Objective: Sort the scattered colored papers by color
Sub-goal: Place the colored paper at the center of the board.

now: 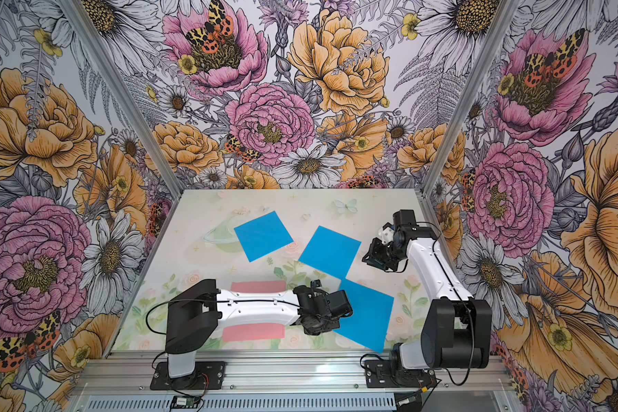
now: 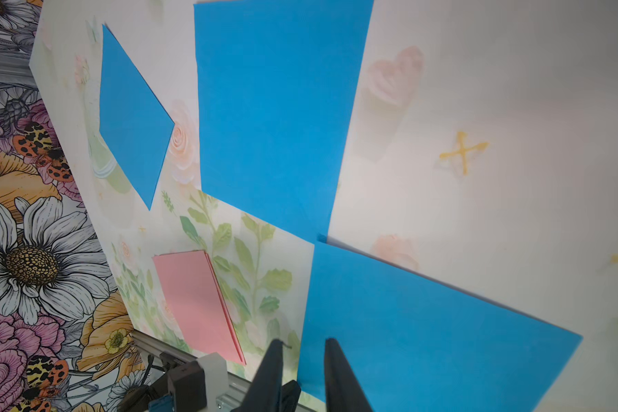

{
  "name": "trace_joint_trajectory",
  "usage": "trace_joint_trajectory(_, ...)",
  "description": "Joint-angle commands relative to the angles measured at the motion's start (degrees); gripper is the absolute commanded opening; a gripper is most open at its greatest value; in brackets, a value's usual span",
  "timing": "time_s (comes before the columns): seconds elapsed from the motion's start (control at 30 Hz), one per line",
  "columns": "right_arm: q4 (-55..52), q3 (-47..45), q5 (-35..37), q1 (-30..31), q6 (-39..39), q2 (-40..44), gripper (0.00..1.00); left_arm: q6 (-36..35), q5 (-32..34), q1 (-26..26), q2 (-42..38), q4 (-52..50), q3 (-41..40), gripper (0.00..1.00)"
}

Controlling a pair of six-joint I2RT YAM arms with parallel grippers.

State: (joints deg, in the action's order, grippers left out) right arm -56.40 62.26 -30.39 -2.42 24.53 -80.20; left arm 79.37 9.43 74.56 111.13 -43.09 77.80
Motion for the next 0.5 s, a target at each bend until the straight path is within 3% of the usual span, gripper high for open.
trace_joint_trajectory(0.0,2.09,-1.65,1.57,0.6,-0.75,2.46,0.24,6.94,8.32,-0.73,-1.25,0.53,-1.97,0.0)
trace_joint_trajectory(0.2,2.83,-0.94,1.17,2.66,1.26,2.12,0.22,21.35,10.96,2.98,-4.31,0.66,-8.73,0.0)
trace_joint_trajectory(0.47,8.85,-11.77,4.8,7.45,2.62,2.77,0.21,20.06,8.35,4.1,-5.57,0.49,-10.23,0.0)
